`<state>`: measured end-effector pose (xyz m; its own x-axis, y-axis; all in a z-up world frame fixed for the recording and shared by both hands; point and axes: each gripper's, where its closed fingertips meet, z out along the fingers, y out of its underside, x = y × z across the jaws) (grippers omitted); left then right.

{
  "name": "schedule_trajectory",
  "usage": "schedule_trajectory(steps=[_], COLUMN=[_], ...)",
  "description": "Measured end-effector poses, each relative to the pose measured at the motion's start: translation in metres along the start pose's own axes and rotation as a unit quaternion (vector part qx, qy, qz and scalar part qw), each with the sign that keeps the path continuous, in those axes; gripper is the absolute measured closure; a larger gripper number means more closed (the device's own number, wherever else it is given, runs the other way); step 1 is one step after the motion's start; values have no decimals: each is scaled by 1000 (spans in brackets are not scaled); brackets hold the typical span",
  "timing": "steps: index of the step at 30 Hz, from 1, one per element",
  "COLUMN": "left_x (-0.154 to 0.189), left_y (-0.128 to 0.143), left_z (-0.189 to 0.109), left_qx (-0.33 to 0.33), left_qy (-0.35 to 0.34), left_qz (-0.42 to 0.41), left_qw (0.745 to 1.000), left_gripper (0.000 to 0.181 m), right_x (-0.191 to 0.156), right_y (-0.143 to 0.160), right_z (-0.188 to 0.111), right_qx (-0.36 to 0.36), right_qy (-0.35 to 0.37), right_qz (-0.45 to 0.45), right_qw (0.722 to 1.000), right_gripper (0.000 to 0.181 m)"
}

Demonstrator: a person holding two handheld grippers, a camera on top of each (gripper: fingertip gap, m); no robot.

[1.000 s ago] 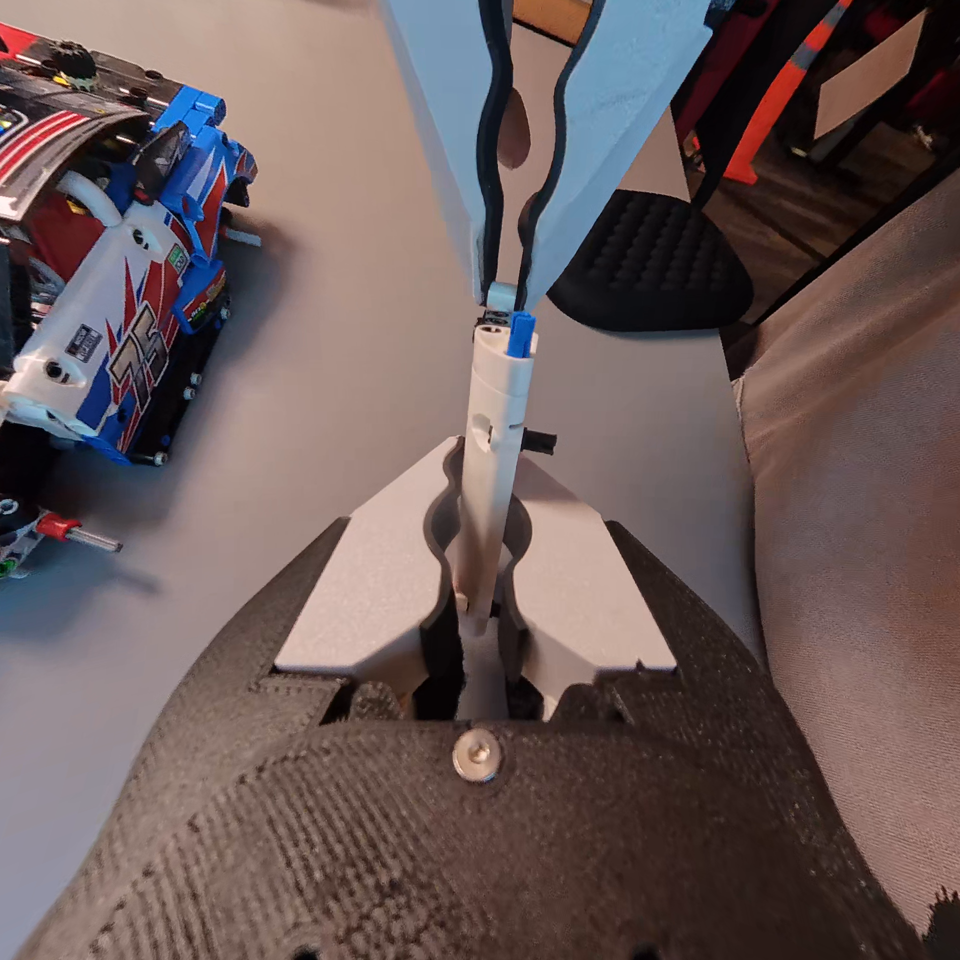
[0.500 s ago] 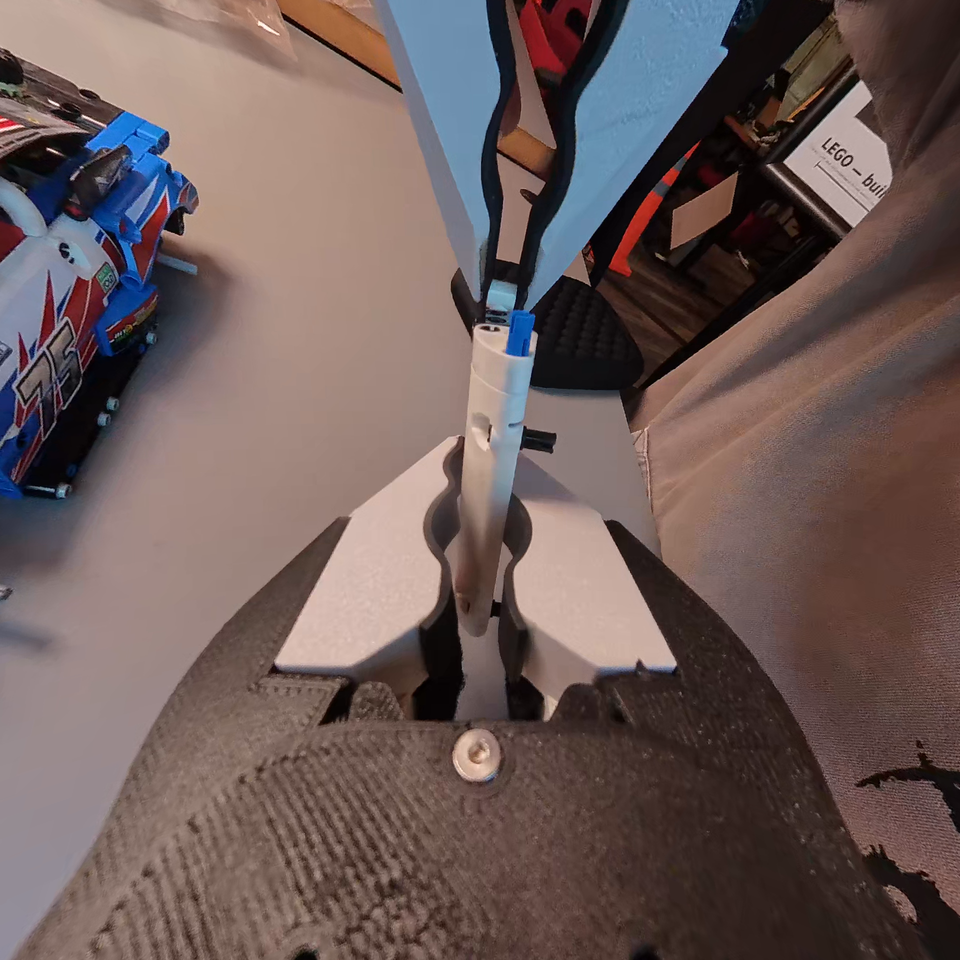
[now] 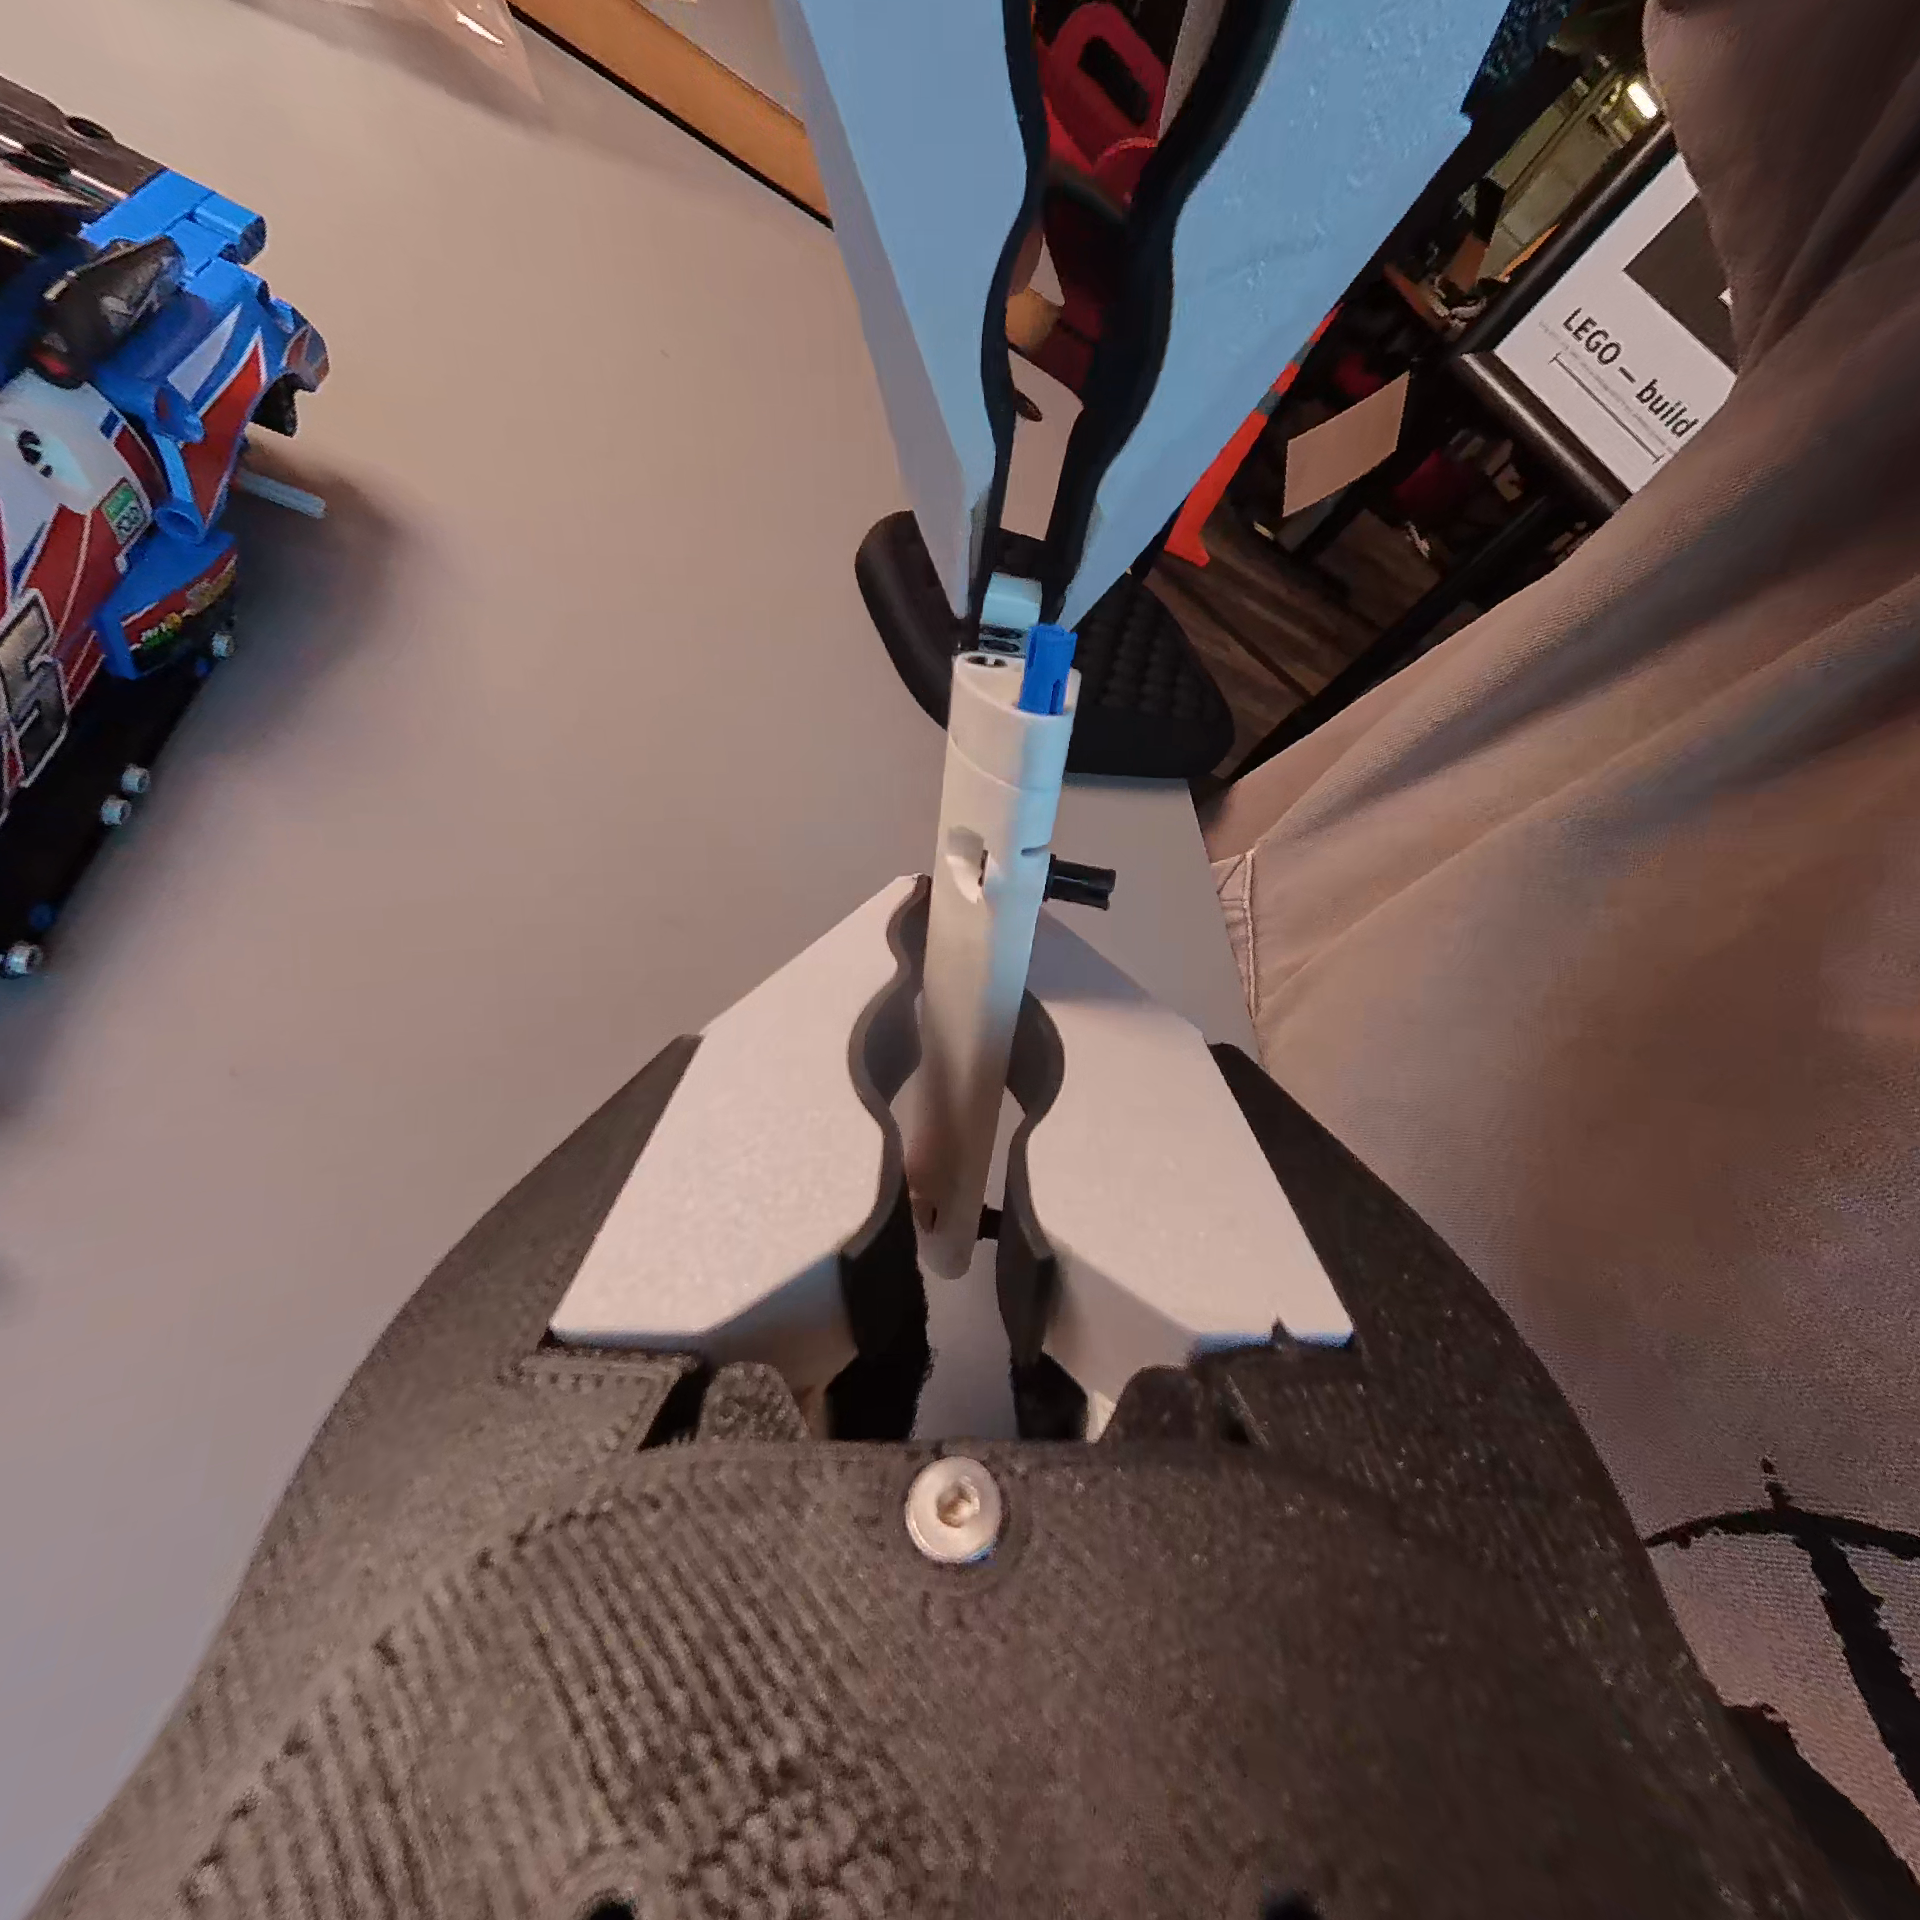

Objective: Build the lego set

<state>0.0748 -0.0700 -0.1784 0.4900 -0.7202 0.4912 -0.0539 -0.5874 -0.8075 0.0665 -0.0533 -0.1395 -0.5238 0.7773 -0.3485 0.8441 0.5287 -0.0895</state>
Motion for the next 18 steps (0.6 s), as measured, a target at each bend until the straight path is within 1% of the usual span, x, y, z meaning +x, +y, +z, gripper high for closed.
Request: schedule_trajectory(steps=[2, 5, 9, 11, 12, 14, 16, 18], left_x=[3, 0, 5, 5, 3, 4, 5, 1], left_y=[-2, -7, -6, -9, -10, -8, -3, -2], left_z=[0, -3, 1, -2, -2, 0, 5, 5], left_qx=[13, 32, 27, 41, 41, 26, 8, -3], left_qy=[18, 21, 33, 42, 34, 28, 20, 2], left_qz=[-17, -38, -38, -53, -50, -36, -20, -5], left_qw=[1000, 999, 998, 997, 997, 999, 1000, 1000], left_gripper=[176, 176, 176, 176, 176, 176, 176, 176], right_x=[-3, 7, -1, 1, 4, 2, -2, -1], right_y=[-1, -3, 1, 0, 0, 2, 7, 8], right_z=[-2, -7, -4, -6, -7, -4, 1, 2], right_qx=[14, 53, 63, 87, 96, 89, 58, 48], right_qy=[-6, 6, -12, -21, -18, -13, -11, -10], right_qz=[0, 19, 13, 31, 36, 21, 1, 5], right_qw=[1000, 998, 998, 995, 995, 996, 998, 999], right_gripper=[178, 178, 177, 177, 178, 178, 178, 178])
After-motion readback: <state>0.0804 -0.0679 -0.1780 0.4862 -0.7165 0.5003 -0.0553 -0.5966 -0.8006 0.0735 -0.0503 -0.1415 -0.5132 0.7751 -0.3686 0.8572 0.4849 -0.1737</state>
